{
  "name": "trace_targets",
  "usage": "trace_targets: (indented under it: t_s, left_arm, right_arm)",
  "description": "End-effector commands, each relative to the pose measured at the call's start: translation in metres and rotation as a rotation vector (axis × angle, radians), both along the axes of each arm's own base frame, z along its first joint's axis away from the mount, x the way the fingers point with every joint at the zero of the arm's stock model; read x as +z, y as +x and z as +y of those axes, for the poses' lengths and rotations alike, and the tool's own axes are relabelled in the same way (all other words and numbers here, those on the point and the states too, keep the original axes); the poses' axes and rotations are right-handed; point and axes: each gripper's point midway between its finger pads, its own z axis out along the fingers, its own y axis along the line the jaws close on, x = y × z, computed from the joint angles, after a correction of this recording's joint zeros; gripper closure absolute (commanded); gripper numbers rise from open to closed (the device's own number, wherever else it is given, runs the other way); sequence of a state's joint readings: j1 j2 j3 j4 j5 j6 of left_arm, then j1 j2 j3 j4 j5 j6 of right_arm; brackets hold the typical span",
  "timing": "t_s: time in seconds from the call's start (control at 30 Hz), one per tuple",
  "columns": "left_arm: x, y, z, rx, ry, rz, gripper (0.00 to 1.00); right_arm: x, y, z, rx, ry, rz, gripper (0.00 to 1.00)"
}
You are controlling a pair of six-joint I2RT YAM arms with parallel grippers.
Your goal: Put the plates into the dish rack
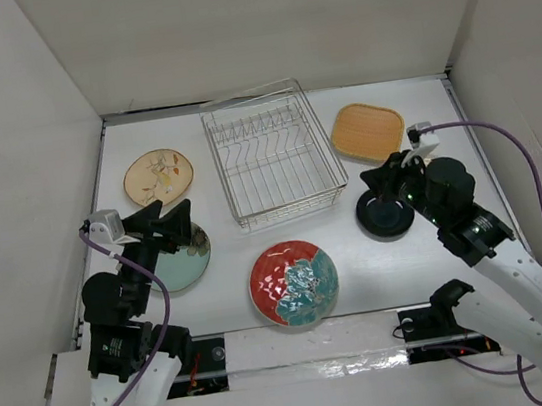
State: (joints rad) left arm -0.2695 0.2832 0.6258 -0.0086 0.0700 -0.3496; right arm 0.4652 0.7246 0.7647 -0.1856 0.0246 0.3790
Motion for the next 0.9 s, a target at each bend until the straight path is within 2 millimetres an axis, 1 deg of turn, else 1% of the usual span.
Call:
trace_targets:
  t_s: [0.0, 0.03, 0.07, 0.1, 0.13, 0.17, 0.2, 0.23, 0.27, 0.3, 0.33, 0.37, 0.4, 0.43, 0.47, 0.5, 0.53, 0.57, 0.63, 0.67, 0.73, 0.77, 0.8, 0.87]
  left_arm:
    - [0.014, -0.006, -0.006, -0.038, 0.001, -0.063, 0.35]
    - [0.013, -0.005, -0.004, -0.029, 0.004, -0.059, 0.35]
    - [0.012, -0.005, -0.004, -0.027, 0.008, -0.058, 0.36]
    - [0.014, -0.006, -0.004, -0.027, 0.006, -0.062, 0.36]
    - [0.015, -0.007, -0.005, -0.036, 0.007, -0.067, 0.37]
    - [0.017, -0.009, -0.005, -0.039, 0.006, -0.076, 0.40]
    - [0.016, -0.009, -0.006, -0.042, 0.006, -0.076, 0.42]
    - [0.016, -0.008, -0.005, -0.039, 0.005, -0.074, 0.44]
    - [0.016, -0.008, -0.005, -0.039, 0.007, -0.073, 0.52]
    - [0.016, -0.008, -0.005, -0.039, 0.012, -0.075, 0.58]
    - [0.016, -0.008, -0.006, -0.041, 0.016, -0.075, 0.64]
    - [0.015, -0.008, -0.006, -0.042, 0.019, -0.076, 0.83]
    - [0.015, -0.008, -0.006, -0.044, 0.026, -0.075, 0.92]
    - [0.015, -0.008, -0.006, -0.043, 0.030, -0.075, 1.00]
    - [0.014, -0.008, -0.006, -0.044, 0.032, -0.072, 1.00]
    - [0.013, -0.008, -0.006, -0.039, 0.032, -0.071, 1.00]
    - [0.013, -0.008, -0.005, -0.036, 0.032, -0.070, 1.00]
    - [0.013, -0.008, -0.005, -0.038, 0.033, -0.071, 1.00]
    - [0.013, -0.009, -0.006, -0.045, 0.037, -0.070, 1.00]
    - [0.012, -0.008, -0.007, -0.049, 0.038, -0.069, 0.98]
    - [0.013, -0.008, -0.008, -0.051, 0.039, -0.069, 0.88]
    - [0.012, -0.008, -0.008, -0.050, 0.041, -0.067, 0.82]
    - [0.011, -0.007, -0.008, -0.052, 0.042, -0.066, 0.79]
    - [0.011, -0.007, -0.008, -0.053, 0.044, -0.065, 0.75]
  right_arm:
    - [-0.036, -0.019, 0.021, 0.136, -0.008, 0.131, 0.94]
    - [-0.040, -0.022, 0.025, 0.156, -0.008, 0.144, 0.99]
    - [-0.043, -0.023, 0.028, 0.171, -0.003, 0.151, 1.00]
    - [-0.046, -0.026, 0.033, 0.205, 0.004, 0.162, 1.00]
    - [-0.055, -0.030, 0.038, 0.224, 0.010, 0.186, 1.00]
    - [-0.056, -0.032, 0.043, 0.239, 0.020, 0.186, 1.00]
    - [-0.062, -0.032, 0.045, 0.247, 0.026, 0.202, 1.00]
    - [-0.074, -0.035, 0.049, 0.263, 0.027, 0.229, 1.00]
    - [-0.077, -0.035, 0.054, 0.275, 0.031, 0.235, 1.00]
    - [-0.088, -0.036, 0.061, 0.298, 0.019, 0.267, 0.99]
    - [-0.094, -0.037, 0.066, 0.311, 0.016, 0.283, 0.97]
    - [-0.101, -0.041, 0.073, 0.337, 0.009, 0.296, 0.88]
    - [-0.108, -0.041, 0.078, 0.345, -0.004, 0.312, 0.81]
    - [-0.122, -0.040, 0.082, 0.350, -0.029, 0.344, 0.72]
    - [-0.129, -0.041, 0.085, 0.350, -0.042, 0.358, 0.63]
    - [-0.134, -0.038, 0.087, 0.345, -0.051, 0.363, 0.47]
    - [-0.145, -0.039, 0.094, 0.362, -0.063, 0.382, 0.40]
    - [-0.148, -0.037, 0.095, 0.361, -0.065, 0.388, 0.39]
    - [-0.162, -0.036, 0.096, 0.350, -0.067, 0.418, 0.38]
    - [-0.169, -0.033, 0.098, 0.348, -0.069, 0.428, 0.37]
    - [-0.179, -0.030, 0.099, 0.337, -0.073, 0.442, 0.35]
    - [-0.182, -0.029, 0.100, 0.337, -0.070, 0.440, 0.35]
    - [-0.189, -0.029, 0.101, 0.342, -0.076, 0.461, 0.35]
    - [-0.196, -0.032, 0.105, 0.356, -0.078, 0.472, 0.35]
